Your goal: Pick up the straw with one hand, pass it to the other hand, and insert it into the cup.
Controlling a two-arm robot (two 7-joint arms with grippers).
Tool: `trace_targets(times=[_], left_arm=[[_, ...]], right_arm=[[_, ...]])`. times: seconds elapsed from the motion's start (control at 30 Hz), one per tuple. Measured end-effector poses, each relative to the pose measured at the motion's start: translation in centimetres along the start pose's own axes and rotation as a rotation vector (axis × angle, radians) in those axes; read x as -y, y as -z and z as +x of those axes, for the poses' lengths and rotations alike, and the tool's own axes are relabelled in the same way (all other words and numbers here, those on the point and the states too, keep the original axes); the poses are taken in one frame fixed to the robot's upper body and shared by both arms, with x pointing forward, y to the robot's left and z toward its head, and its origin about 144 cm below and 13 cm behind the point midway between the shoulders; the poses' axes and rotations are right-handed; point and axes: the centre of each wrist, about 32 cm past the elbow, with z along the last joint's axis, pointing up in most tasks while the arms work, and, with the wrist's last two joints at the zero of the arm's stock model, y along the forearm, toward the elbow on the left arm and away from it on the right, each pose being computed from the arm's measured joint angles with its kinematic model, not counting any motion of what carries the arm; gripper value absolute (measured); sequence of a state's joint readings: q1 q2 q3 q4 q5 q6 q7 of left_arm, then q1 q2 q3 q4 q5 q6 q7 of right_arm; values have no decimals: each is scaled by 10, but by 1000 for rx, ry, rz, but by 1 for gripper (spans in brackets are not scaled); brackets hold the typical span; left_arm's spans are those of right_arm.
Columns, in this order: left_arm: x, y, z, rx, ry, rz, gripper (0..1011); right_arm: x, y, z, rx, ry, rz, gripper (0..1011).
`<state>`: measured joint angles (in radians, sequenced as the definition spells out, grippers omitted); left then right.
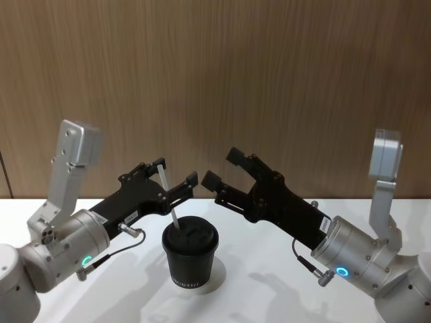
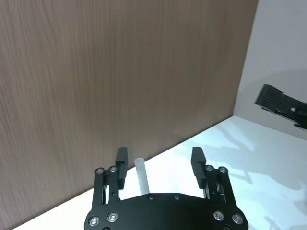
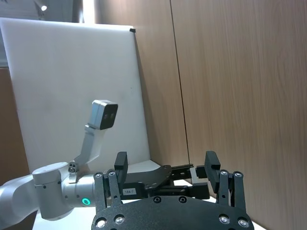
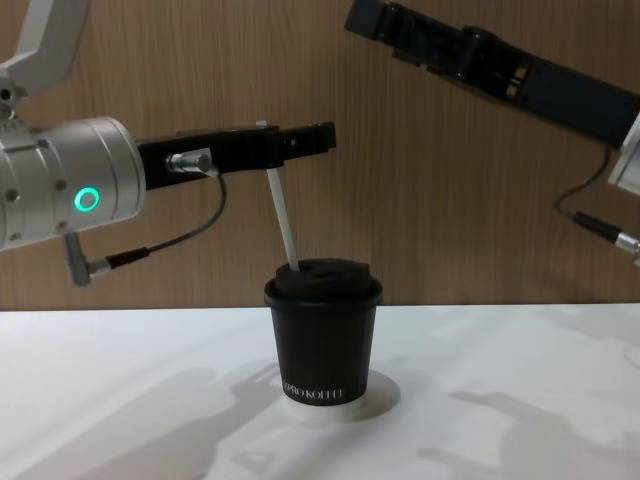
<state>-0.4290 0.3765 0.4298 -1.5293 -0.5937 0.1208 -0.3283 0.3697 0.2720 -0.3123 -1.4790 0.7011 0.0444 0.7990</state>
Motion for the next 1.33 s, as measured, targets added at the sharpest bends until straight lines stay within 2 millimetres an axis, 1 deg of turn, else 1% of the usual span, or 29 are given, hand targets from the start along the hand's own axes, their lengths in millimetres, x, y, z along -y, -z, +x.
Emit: trace_targets(times=[0.03, 0.07, 0.17, 0.23, 0.3, 0.57, 0.83, 1.07, 1.33], left_arm=[[-3, 0, 0, 3, 4, -1, 836], [-4, -1, 0, 5, 7, -3, 836], [-10, 0, -1, 12, 15, -3, 939], [-15, 0, -1, 17, 19, -4, 983], [-18, 0, -2, 21, 21, -5, 1003], [-36, 1, -2, 36, 20, -20, 1004], [-49, 3, -2, 43, 17, -30, 1003], [-55, 6, -1, 40, 20, -24, 1004], [-58, 12, 0, 24, 34, -1, 1003]], right_arm=[[0, -1, 0, 2, -1, 1, 1001], [0, -1, 0, 3, -1, 2, 1001], [0, -3, 0, 12, -2, 6, 1001], [0, -5, 0, 18, -3, 8, 1001], [0, -8, 0, 30, -5, 11, 1001], [1, -18, -2, 69, -12, 9, 1001], [5, -21, -4, 93, -10, -5, 1001], [12, -22, -5, 121, -2, -40, 1001], [27, -20, -9, 154, 26, -110, 1001]])
